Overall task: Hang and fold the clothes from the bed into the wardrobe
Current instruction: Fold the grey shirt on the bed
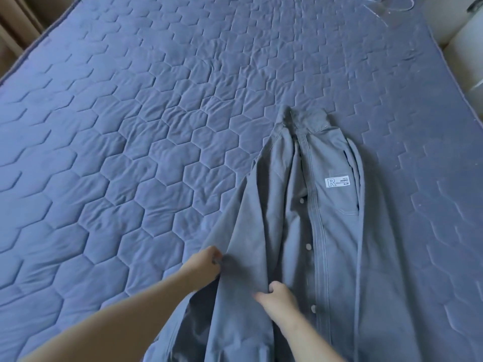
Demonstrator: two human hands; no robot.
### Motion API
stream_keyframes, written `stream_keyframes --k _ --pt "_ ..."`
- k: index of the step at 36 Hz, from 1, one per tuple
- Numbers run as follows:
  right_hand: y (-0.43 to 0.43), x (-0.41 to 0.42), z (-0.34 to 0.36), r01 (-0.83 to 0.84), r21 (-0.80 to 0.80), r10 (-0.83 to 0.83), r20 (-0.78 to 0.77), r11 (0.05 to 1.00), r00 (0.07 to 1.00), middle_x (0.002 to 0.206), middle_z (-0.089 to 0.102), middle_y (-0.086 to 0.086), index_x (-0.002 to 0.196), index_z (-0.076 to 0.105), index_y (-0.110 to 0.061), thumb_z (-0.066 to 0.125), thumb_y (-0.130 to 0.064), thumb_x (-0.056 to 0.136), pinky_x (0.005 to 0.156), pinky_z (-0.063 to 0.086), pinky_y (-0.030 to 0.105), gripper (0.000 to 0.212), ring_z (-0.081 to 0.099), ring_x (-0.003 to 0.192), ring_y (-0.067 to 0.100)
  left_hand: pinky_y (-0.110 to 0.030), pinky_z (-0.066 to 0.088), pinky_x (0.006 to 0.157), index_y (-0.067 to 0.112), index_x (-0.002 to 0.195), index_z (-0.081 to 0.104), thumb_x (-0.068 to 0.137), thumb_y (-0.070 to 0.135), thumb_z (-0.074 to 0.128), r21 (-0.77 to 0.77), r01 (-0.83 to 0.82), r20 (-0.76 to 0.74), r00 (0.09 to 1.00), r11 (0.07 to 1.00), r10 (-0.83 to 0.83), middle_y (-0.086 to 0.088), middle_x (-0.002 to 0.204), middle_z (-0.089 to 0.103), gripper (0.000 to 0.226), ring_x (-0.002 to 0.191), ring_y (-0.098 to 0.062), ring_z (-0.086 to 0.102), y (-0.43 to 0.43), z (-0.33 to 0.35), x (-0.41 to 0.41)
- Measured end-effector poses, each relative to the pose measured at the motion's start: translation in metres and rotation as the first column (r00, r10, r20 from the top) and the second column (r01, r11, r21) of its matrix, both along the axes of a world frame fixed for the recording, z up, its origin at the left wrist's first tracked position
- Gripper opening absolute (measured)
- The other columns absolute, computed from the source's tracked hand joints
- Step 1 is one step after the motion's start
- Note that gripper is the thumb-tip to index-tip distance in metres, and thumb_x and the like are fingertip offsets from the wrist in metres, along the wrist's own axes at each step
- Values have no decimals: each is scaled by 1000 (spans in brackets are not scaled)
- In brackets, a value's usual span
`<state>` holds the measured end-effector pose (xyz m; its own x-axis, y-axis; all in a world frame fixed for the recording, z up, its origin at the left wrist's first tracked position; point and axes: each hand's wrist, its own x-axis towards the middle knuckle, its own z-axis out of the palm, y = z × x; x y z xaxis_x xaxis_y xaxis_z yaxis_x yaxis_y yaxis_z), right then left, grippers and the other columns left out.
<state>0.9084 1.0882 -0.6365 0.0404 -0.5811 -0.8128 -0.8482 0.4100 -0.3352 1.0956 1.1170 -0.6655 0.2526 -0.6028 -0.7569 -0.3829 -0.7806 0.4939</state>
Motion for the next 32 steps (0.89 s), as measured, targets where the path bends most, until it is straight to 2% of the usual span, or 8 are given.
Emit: stream_keyframes --k 6,10,14,17,20,25,27,32 --pt "4 19 22 158 -5 -156 157 987 975 64 32 1 66 27 -17 48 -17 91 48 21 25 33 29 57 15 -14 44 48 24 92 51 88 20 57 -30 10 -125 992 999 -14 2 78 58 9 59 -11 54 7 27 9" --pt "-1 45 46 328 48 -326 307 944 894 71 39 8 72 39 -10 44 -15 94 56 31 26 23 37 64 16 -18 46 63 19 96 50 90 24 61 -52 -36 -356 935 998 15 0 91 58 14 75 -12 58 13 65 17" --pt "-14 77 67 570 191 -585 463 799 666 94 60 19 96 55 -4 43 -15 98 81 50 40 16 59 84 27 -18 47 80 29 127 40 84 36 66 -45 67 -504 860 997 -80 5 123 54 51 108 -9 54 21 91 31" --pt "-21 95 83 641 345 -706 530 686 470 80 61 14 92 54 -11 43 -17 99 58 52 31 14 63 67 24 -19 49 80 35 126 38 84 27 69 -78 63 -498 862 995 -93 10 111 57 53 100 -5 59 24 99 39" --pt "-23 105 94 631 417 -726 581 654 368 70 62 10 91 54 -12 43 -17 99 46 50 25 15 63 55 19 -23 53 72 23 104 56 90 10 56 -129 7 -364 930 992 -53 3 79 61 18 64 -2 63 23 103 45" --pt "-22 106 94 510 233 -528 630 828 570 101 65 3 97 55 -20 44 -22 99 80 46 30 12 61 87 15 -19 48 48 16 81 55 96 13 47 -121 -381 -400 864 917 306 -1 65 52 18 44 -5 54 18 109 70" --pt "-19 102 90 438 108 -409 601 893 686 109 60 0 104 55 -23 52 -21 95 74 42 21 10 56 88 8 -19 42 49 16 76 53 97 14 47 -116 -553 -454 769 825 451 0 63 50 22 46 -8 51 16 112 84" --pt "-10 100 83 266 76 -260 581 961 772 139 39 5 133 44 -29 65 -17 86 92 31 22 53 43 114 11 -22 45 44 13 69 46 98 11 44 -120 -723 -562 615 681 553 3 48 53 29 40 -7 51 14 122 115"
